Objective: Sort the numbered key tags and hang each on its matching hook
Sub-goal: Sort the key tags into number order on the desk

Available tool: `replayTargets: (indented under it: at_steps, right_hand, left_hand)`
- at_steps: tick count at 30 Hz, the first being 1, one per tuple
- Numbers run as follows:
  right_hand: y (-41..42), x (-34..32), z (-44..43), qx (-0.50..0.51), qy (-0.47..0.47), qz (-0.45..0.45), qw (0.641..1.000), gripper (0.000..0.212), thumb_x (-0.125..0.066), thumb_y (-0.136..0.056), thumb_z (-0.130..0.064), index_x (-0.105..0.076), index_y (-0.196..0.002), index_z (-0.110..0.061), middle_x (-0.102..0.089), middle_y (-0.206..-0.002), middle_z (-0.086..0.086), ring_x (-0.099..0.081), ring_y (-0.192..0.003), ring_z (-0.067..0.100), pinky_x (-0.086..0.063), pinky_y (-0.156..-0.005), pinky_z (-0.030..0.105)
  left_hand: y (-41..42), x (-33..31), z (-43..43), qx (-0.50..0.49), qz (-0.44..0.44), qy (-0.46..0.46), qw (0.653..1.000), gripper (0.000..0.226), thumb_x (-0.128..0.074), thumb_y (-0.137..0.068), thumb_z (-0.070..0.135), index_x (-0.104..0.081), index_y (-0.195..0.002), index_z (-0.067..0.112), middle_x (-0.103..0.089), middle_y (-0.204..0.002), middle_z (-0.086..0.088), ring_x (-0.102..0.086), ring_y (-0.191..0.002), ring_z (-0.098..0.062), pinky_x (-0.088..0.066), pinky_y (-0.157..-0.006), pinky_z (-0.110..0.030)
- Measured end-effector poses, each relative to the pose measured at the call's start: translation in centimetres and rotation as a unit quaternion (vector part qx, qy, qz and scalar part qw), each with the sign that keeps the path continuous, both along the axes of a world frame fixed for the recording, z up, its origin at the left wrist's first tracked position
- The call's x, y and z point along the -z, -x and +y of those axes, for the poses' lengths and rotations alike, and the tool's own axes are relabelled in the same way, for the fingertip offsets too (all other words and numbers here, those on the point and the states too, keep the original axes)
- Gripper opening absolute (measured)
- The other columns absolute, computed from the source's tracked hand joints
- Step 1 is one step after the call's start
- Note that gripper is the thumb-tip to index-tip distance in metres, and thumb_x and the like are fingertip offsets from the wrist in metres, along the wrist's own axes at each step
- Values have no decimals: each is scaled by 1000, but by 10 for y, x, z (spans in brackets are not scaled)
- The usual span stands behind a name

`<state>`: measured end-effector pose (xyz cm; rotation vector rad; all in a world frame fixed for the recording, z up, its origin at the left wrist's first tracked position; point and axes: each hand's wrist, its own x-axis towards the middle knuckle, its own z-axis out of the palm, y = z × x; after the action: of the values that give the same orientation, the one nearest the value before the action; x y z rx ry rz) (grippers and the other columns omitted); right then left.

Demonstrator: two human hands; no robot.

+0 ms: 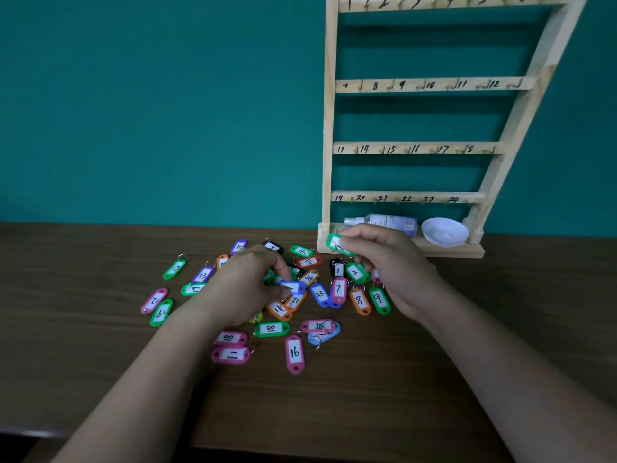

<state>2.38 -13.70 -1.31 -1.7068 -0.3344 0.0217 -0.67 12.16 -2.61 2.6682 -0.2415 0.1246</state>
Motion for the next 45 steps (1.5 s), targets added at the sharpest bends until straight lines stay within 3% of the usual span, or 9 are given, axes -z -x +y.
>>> replayTargets:
  at_steps: [3, 6, 13, 19, 22, 27, 30, 34, 45]
  right_hand:
    - [-2, -2, -5, -9, -22, 2, 1000, 15, -76, -97, -18, -84, -97, -30, -76, -86, -19, -64, -75, -10, -49, -69, 12]
    - [-3, -5, -10, -35, -27, 37, 998, 10, -81, -92, -14, -83, -97, -23, -79, -91, -11, -68, -76, -7, -48, -64, 8]
    - [7, -15, -34, 33, 92, 17, 995, 14, -85, -90, -15, -78, -100, -22, -81, -87, -1, -73, -71, 8, -50, -59, 15]
    - [35, 1, -72, 146, 188, -8, 971, 7, -82, -94, -23, -78, -92, -28, -80, -83, -12, -77, -71, 6, -57, -71, 34]
    - [42, 13, -78, 154, 238, 2, 959, 10, -80, -96, -23, -77, -88, -29, -78, -79, -9, -76, -67, 3, -59, -70, 34]
    - [40, 23, -79, 162, 247, 22, 955, 13, -80, -94, -15, -73, -87, -23, -75, -70, -5, -75, -60, 9, -59, -53, 25]
    - [36, 25, -78, 176, 286, 16, 942, 17, -84, -91, -23, -71, -81, -28, -73, -68, -11, -70, -59, 3, -55, -52, 27]
    - [36, 25, -77, 202, 349, -12, 915, 17, -85, -89, -34, -69, -82, -34, -69, -75, -15, -65, -67, -2, -41, -54, 19]
    - [37, 32, -72, 194, 386, -40, 901, 11, -77, -95, -40, -68, -99, -34, -67, -87, -14, -64, -79, 2, -59, -70, 30]
  left_hand:
    - [1, -2, 1, -5, 2, 13, 1000, 20, -86, -87, 30, -67, -87, 35, -66, -95, 22, -59, -91, 6, -40, -65, -7]
    - [3, -5, 1, -12, 3, 24, 1000, 20, -85, -88, 29, -66, -83, 30, -70, -86, 19, -64, -86, 4, -41, -62, -8]
    - [14, -19, -14, 11, -42, 99, 994, 14, -85, -88, 28, -74, -86, 35, -74, -84, 18, -69, -82, 1, -50, -70, -18]
    - [13, -18, -46, 51, -1, 160, 986, 14, -79, -93, 26, -80, -90, 39, -76, -85, 18, -71, -77, -4, -51, -64, -20]
    - [11, -16, -66, 63, 11, 165, 984, 11, -79, -94, 29, -81, -96, 39, -78, -85, 16, -72, -81, -5, -55, -72, -28]
    - [7, -17, -94, 49, 8, 213, 976, 20, -91, -83, 28, -72, -89, 28, -77, -72, 8, -73, -66, -8, -56, -64, -23]
    - [1, -16, -107, 36, -12, 190, 981, 23, -94, -78, 29, -72, -77, 26, -75, -68, 12, -69, -61, -4, -53, -58, -21]
    - [-5, -15, -122, 30, -33, 128, 991, 19, -93, -77, 37, -77, -75, 28, -73, -70, 16, -66, -73, 1, -44, -59, -11]
    - [-16, -7, -140, 21, -35, 90, 995, 23, -89, -80, 42, -72, -79, 28, -72, -75, 11, -65, -71, -1, -45, -60, -18]
